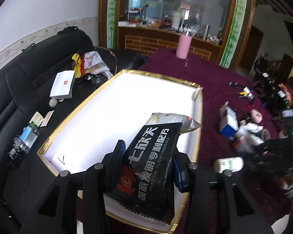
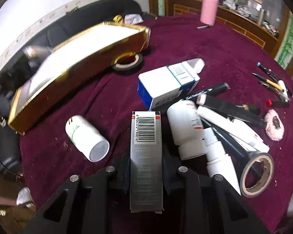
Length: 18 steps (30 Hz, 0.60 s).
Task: Organize objects
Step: 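Lower the grey box into the tray and open the right gripper while the left releases the package there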
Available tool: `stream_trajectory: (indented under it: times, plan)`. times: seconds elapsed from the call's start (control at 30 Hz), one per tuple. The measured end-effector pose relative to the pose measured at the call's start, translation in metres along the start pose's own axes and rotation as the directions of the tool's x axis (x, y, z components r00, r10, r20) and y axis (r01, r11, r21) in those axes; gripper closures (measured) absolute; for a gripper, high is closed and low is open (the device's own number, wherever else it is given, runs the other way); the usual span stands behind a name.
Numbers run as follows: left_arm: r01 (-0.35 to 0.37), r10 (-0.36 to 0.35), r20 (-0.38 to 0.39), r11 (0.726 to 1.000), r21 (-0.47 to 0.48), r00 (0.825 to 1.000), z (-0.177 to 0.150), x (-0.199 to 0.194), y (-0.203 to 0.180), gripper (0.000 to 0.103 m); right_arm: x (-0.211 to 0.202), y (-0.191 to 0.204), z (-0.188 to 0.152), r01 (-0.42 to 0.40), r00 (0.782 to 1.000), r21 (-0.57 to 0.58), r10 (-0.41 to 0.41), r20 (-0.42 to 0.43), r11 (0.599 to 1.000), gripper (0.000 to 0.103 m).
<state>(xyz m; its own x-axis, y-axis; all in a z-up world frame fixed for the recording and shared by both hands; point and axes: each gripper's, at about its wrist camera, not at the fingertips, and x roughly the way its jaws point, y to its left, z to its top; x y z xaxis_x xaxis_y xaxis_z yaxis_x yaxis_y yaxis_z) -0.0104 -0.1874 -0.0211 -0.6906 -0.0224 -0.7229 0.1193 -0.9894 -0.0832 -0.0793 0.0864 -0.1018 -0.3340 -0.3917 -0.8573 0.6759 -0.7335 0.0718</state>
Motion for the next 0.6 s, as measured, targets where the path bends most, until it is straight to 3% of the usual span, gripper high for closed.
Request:
stream_trajectory:
  times: [0.13,0.27,0.4,0.53,0.6]
  plan:
    - [-0.023,0.022,-0.087,1.0,-0.009,0.996,-0.01,0.023,0.003,0.06,-0.016,0.006,0.002,-0.019,0.999,0.001,0.019,0.046,1.0,0.074]
    - [0.016,-0.015,-0.146,1.0,0.004,0.989,-0.026,0.032,-0.017,0.06,-0.032,0.019,0.004,-0.044,0.996,-0.021,0.045,0.08,0.999,0.073]
    - [0.123,-0.12,-0.194,0.992,0.002,0.974,-0.039,0.031,-0.042,0.061,-0.04,0.031,0.009,-0.07,0.992,-0.049,0.075,0.106,0.996,0.073]
    - [0.161,-0.146,-0.204,0.985,0.059,0.968,-0.05,0.024,-0.071,0.061,-0.043,0.041,0.014,-0.092,0.987,-0.059,0.098,0.125,0.994,0.073]
    - [0.161,-0.15,-0.184,0.986,0.044,0.971,-0.05,0.015,-0.071,0.062,-0.045,0.044,0.017,-0.111,0.984,-0.057,0.117,0.131,0.992,0.073]
